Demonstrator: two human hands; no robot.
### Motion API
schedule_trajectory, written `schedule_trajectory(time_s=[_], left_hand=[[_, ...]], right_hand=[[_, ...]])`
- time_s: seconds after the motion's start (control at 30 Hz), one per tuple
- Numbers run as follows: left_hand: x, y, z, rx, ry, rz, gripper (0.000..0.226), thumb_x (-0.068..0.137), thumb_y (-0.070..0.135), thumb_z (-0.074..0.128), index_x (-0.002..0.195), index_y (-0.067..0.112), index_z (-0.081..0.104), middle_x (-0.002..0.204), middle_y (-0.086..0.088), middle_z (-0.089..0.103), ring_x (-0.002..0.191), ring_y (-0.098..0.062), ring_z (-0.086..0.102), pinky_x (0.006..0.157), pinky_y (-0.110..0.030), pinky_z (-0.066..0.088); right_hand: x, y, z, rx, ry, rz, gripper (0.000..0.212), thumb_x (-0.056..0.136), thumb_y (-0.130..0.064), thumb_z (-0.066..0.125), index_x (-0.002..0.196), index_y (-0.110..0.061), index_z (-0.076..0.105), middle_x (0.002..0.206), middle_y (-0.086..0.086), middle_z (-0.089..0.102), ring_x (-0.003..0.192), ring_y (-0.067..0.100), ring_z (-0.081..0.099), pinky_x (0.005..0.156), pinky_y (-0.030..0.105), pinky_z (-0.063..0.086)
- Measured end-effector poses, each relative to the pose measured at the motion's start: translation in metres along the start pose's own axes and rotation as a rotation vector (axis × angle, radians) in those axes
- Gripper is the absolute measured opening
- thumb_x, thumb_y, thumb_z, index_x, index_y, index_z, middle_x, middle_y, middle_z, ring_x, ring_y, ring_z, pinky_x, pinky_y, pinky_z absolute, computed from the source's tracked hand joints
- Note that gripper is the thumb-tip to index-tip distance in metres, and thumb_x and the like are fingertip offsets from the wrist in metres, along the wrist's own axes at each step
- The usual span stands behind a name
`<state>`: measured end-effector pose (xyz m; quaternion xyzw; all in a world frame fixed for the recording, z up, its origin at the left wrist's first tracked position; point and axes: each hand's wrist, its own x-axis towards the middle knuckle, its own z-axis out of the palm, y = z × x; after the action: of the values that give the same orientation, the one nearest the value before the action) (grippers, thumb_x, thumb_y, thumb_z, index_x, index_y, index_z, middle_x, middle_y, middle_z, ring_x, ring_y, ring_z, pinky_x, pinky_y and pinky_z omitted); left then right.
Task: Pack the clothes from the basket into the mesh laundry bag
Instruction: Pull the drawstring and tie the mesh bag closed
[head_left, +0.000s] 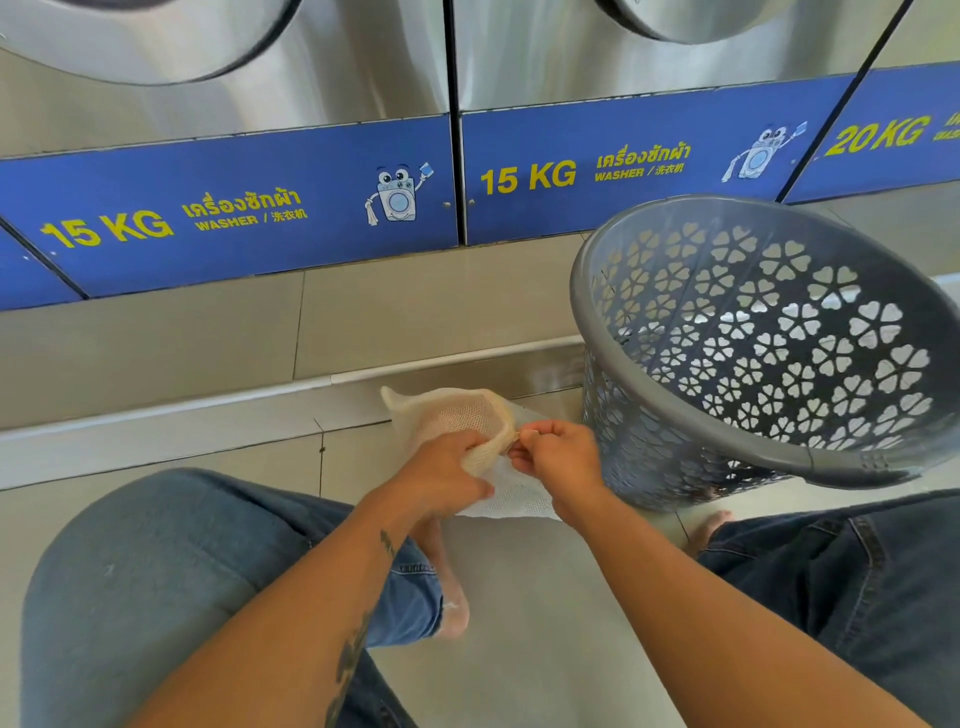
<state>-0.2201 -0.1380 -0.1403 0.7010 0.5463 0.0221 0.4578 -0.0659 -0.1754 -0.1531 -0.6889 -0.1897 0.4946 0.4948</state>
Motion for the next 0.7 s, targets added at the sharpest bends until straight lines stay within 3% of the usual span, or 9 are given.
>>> schedule_trajectory(time_s=[0.13,0.27,0.5,0.63,0.7], left_hand=[[0.001,-0.003,0.016,-0.07,0.237,0.056,0.009,0.076,0.018,0.072,0.082,0.023,0.067,0.075,0.004,0.064,0.067,-0.015,0.056,0.058,-0.028,0.045],[0.004,-0.001,0.015,-0.152,0.197,0.062,0.018,0.077,0.013,0.072,0.064,0.023,0.064,0.063,0.004,0.059,0.059,-0.011,0.05,0.051,-0.019,0.038],[0.003,0.012,0.013,-0.291,0.16,0.051,0.014,0.083,0.007,0.064,0.074,0.017,0.067,0.071,-0.005,0.063,0.067,-0.017,0.054,0.065,-0.032,0.043],[0.001,0.017,0.007,-0.305,0.095,0.043,0.012,0.087,0.01,0.059,0.084,0.012,0.07,0.082,-0.009,0.067,0.076,-0.019,0.058,0.071,-0.033,0.045],[0.0,0.022,0.005,-0.325,0.074,0.057,0.015,0.09,0.011,0.058,0.085,0.015,0.071,0.085,-0.007,0.07,0.08,-0.021,0.062,0.075,-0.034,0.047]], right_hand=[[-0.011,0.009,0.003,-0.04,0.003,-0.019,0.013,0.089,0.003,0.061,0.081,-0.004,0.069,0.075,0.012,0.072,0.068,0.018,0.07,0.068,0.031,0.061],[-0.022,0.011,-0.004,-0.186,-0.02,-0.151,0.011,0.083,0.0,0.065,0.082,-0.01,0.069,0.083,0.018,0.07,0.074,0.021,0.063,0.077,0.044,0.058],[-0.029,-0.005,-0.014,-0.182,-0.081,-0.235,0.014,0.089,-0.004,0.063,0.081,-0.009,0.074,0.077,0.01,0.074,0.076,0.027,0.071,0.074,0.039,0.058],[-0.026,-0.014,-0.018,-0.165,-0.161,-0.16,0.023,0.087,0.007,0.06,0.08,-0.01,0.073,0.076,0.004,0.07,0.07,0.014,0.065,0.059,0.017,0.051],[-0.025,-0.018,-0.024,-0.167,-0.204,-0.135,0.02,0.084,0.007,0.066,0.078,-0.012,0.071,0.074,0.001,0.067,0.07,0.013,0.061,0.057,0.017,0.049]])
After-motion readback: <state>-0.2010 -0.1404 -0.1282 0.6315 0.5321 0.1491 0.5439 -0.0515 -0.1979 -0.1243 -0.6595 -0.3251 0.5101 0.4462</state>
